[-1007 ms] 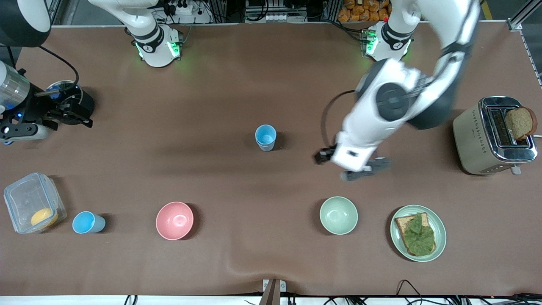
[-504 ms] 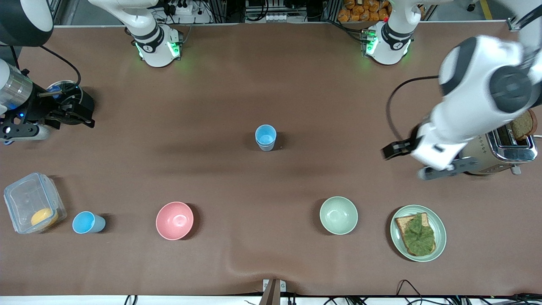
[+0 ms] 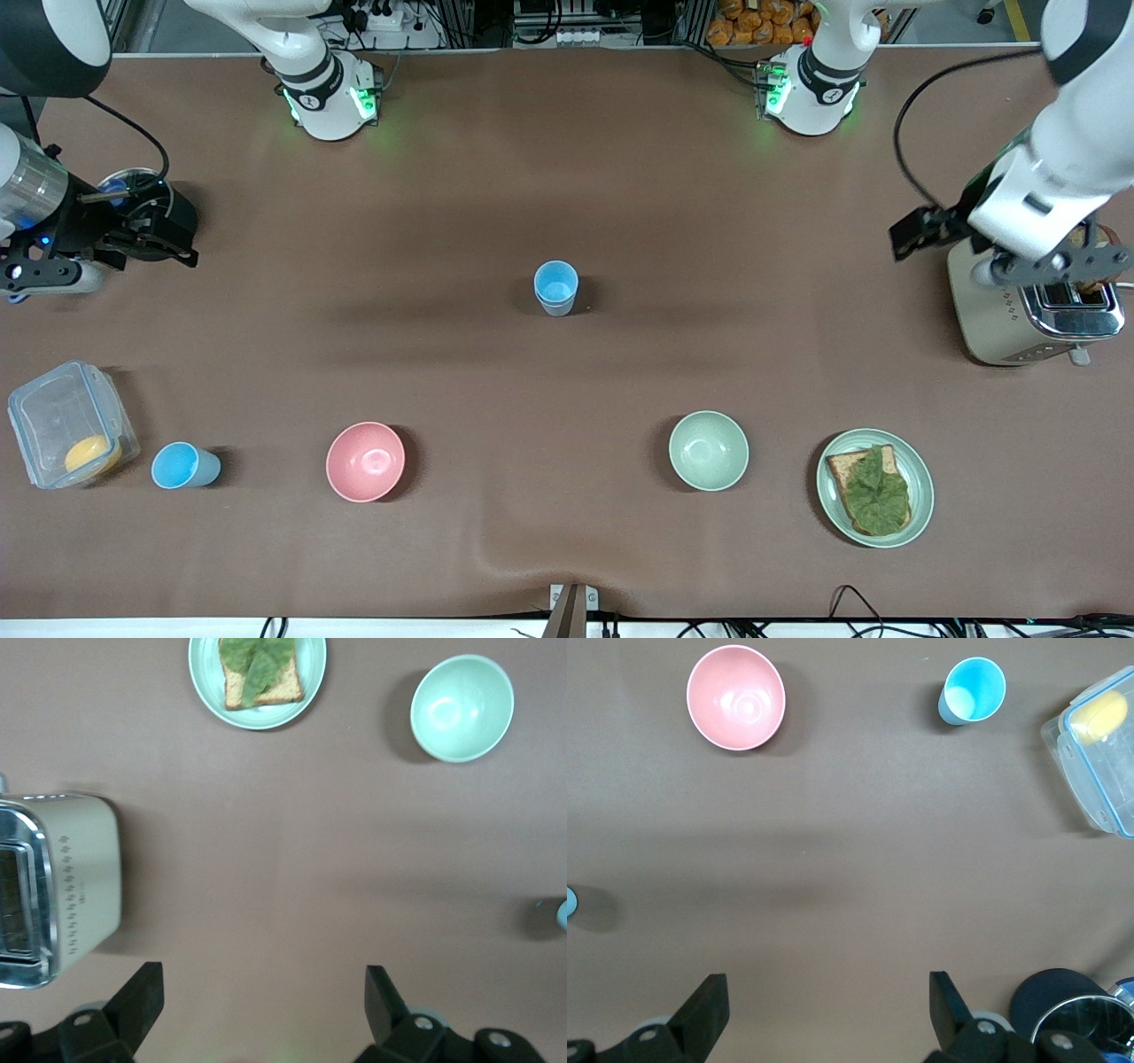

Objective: Stack blue cups with both arms

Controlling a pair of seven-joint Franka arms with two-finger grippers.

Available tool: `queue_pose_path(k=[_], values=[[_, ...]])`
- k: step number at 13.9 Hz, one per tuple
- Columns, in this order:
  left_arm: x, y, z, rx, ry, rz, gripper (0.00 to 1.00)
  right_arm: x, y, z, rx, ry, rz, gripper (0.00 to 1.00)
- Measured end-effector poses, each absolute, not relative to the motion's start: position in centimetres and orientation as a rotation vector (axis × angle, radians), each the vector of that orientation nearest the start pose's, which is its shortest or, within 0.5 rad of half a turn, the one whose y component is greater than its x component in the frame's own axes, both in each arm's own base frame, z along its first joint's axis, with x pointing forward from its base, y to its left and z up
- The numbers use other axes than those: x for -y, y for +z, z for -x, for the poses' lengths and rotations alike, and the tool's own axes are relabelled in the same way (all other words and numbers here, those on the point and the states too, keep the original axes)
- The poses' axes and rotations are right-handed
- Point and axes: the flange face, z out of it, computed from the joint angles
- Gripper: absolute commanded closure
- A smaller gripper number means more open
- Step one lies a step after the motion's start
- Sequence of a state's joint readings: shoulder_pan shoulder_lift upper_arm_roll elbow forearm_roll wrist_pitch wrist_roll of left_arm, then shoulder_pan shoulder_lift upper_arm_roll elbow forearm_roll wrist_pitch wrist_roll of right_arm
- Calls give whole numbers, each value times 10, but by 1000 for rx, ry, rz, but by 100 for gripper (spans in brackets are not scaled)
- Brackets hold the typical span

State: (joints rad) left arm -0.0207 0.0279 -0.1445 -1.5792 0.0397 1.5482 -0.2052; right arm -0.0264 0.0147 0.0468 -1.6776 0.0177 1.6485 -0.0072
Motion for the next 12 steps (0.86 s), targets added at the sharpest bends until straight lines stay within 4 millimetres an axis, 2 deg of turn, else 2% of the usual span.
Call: queue_pose_path(k=[3,8,12], values=[[68,615,-546,19,55,3096,0,-13,573,-561,41,68,3123,0],[71,622,-546,-10,33,3098,0,-14,573,-561,42,67,3123,0],[64,630,-548,-1,11,3123,0,-15,573,-561,47,68,3123,0]])
